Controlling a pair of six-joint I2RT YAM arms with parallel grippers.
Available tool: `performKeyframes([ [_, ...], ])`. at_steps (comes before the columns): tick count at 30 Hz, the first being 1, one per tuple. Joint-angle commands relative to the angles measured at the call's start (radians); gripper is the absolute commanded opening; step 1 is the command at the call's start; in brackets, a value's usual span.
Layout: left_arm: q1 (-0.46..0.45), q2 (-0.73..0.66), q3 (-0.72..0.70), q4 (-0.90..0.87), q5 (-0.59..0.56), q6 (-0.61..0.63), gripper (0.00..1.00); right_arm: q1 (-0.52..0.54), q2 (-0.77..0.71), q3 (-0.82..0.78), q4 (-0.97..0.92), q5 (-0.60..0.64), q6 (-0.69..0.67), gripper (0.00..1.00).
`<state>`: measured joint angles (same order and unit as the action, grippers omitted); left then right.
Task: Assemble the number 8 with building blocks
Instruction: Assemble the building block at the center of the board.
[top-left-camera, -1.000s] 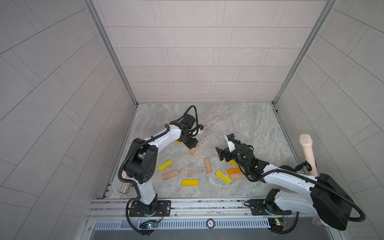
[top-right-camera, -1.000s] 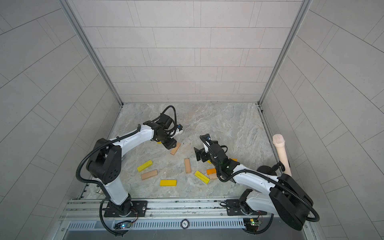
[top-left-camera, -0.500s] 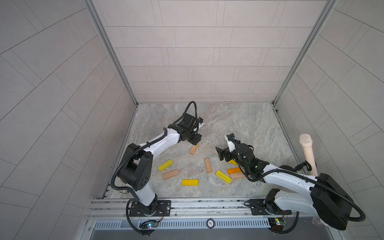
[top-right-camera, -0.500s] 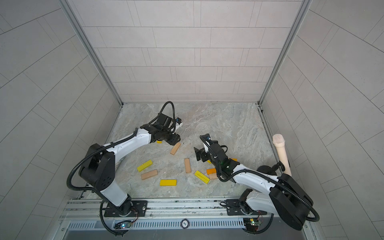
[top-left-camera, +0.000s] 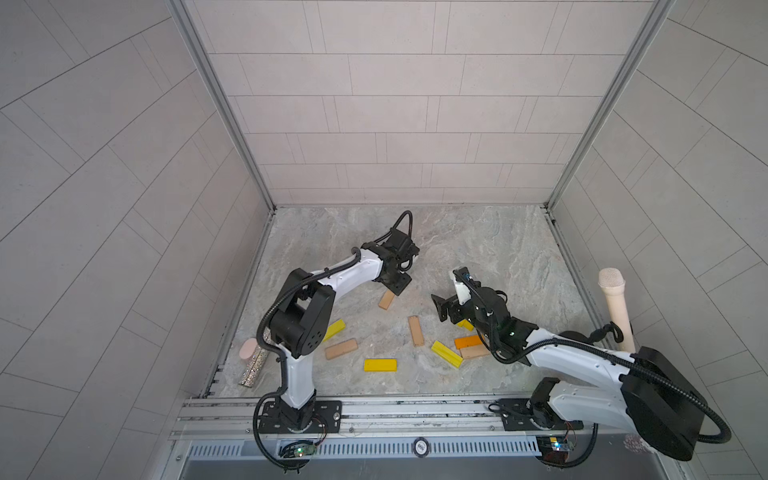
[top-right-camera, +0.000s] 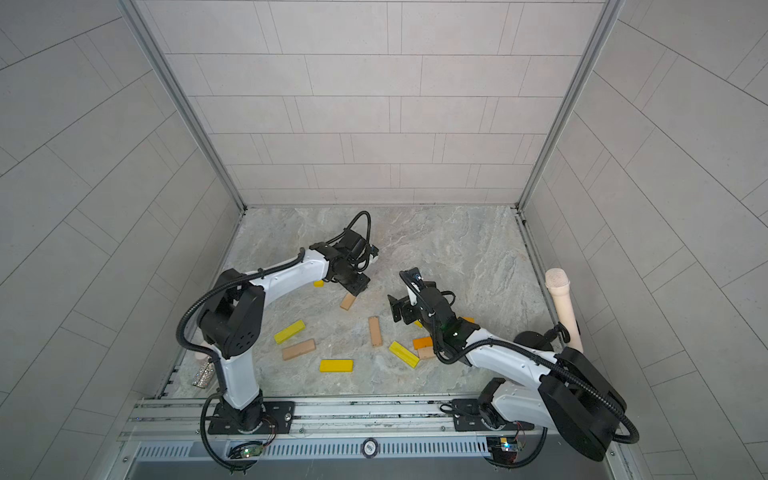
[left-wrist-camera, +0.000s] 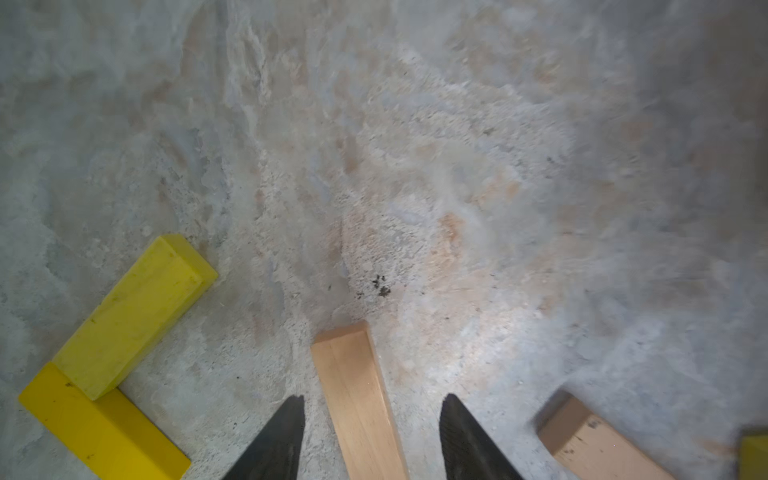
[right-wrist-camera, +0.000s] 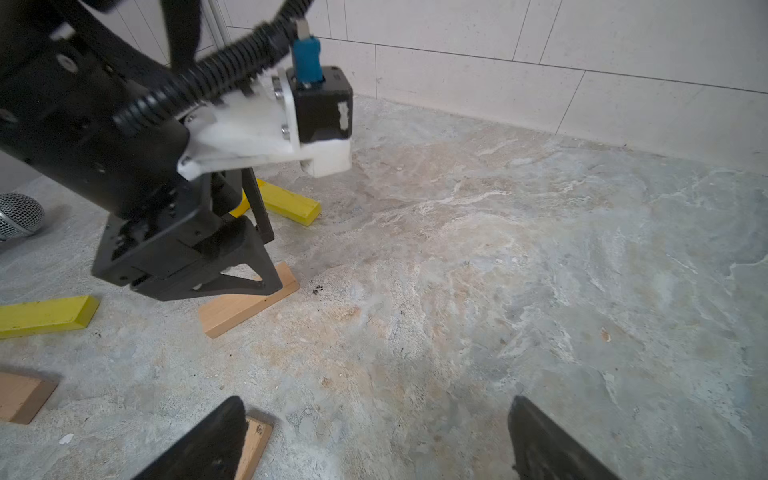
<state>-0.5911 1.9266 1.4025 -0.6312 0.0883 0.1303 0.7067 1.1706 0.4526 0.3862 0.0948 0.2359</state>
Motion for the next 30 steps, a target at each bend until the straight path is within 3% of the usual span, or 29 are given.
performKeyframes([
  [1, -0.007, 0.024, 0.029, -0.091, -0.063, -0.060, 0.57, 0.001, -0.016, 0.023, -0.009, 0.013, -0.006, 0.99],
  [5, -0.007, 0.070, 0.057, -0.110, -0.105, -0.095, 0.57, 0.001, -0.015, 0.023, -0.010, 0.011, -0.004, 1.00],
  [13, -0.008, 0.114, 0.069, -0.129, -0.087, -0.135, 0.52, 0.000, -0.021, 0.023, -0.010, 0.013, -0.005, 1.00],
  [25, -0.014, 0.141, 0.069, -0.147, -0.069, -0.137, 0.36, 0.000, -0.019, 0.023, -0.011, 0.013, -0.006, 1.00],
  [30, -0.015, 0.137, 0.075, -0.163, -0.093, -0.052, 0.27, 0.001, -0.017, 0.023, -0.010, 0.013, -0.006, 0.99],
])
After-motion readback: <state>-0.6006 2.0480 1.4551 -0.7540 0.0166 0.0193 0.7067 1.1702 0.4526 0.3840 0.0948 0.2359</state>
